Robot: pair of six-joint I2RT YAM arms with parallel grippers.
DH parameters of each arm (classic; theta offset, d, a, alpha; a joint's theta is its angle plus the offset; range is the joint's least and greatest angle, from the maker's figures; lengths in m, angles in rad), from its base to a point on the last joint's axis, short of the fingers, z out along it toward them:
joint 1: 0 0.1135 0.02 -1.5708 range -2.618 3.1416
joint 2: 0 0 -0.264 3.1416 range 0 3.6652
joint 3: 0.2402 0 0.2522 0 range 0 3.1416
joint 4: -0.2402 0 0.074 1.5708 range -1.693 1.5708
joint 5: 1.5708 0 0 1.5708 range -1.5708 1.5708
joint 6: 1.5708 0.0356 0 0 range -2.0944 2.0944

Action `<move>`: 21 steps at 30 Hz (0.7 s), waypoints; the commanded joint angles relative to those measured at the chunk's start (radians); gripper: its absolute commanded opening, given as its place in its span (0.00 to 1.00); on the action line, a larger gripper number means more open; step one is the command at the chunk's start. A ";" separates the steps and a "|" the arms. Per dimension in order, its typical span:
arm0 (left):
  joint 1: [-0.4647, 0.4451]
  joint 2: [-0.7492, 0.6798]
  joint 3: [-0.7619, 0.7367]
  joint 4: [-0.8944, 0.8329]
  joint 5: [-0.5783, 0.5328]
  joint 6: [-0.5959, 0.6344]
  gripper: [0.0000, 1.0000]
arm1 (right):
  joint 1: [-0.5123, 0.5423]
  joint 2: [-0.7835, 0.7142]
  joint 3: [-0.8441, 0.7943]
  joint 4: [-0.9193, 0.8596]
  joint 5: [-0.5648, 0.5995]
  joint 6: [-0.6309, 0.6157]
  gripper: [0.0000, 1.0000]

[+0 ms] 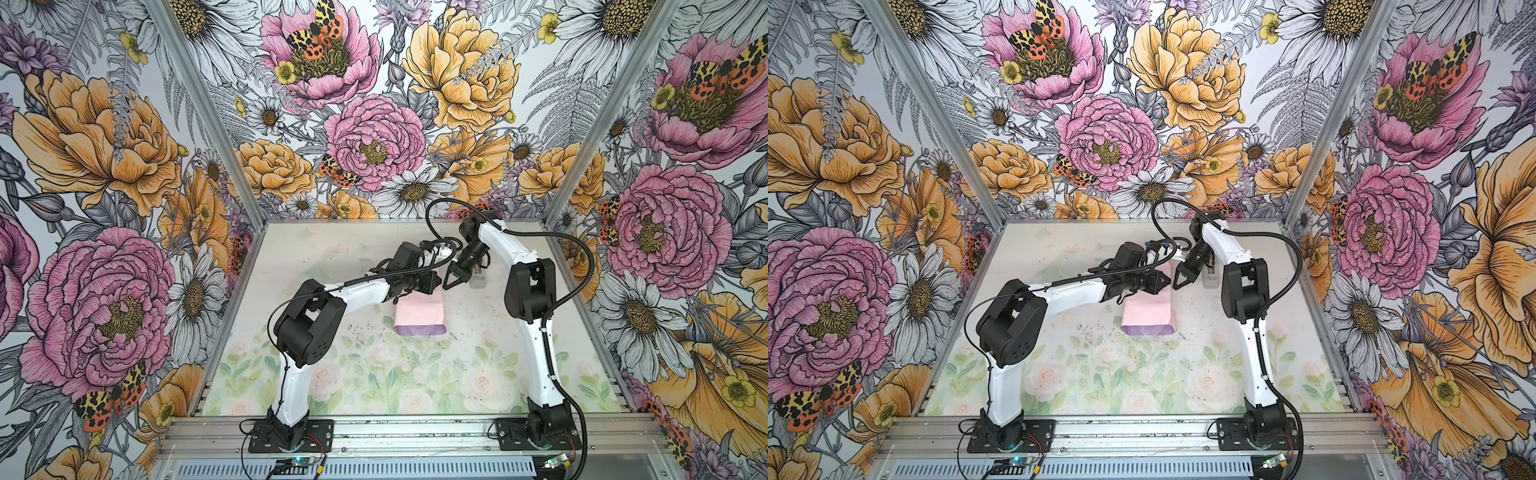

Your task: Wrap the gift box in paper

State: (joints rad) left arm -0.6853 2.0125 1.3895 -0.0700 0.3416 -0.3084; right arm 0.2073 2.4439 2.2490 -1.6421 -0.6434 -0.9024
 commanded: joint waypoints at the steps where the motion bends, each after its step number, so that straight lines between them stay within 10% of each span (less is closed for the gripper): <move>1: -0.005 0.012 0.022 0.020 -0.034 -0.012 0.14 | -0.002 0.023 0.029 -0.073 -0.023 -0.001 0.00; 21: 0.016 0.052 -0.004 0.059 -0.087 -0.072 0.12 | 0.000 0.024 0.030 -0.073 -0.023 -0.001 0.00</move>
State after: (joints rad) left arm -0.6823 2.0392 1.3895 -0.0242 0.2913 -0.3561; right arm 0.2031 2.4508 2.2513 -1.6417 -0.6430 -0.8944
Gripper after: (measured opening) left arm 0.124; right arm 0.042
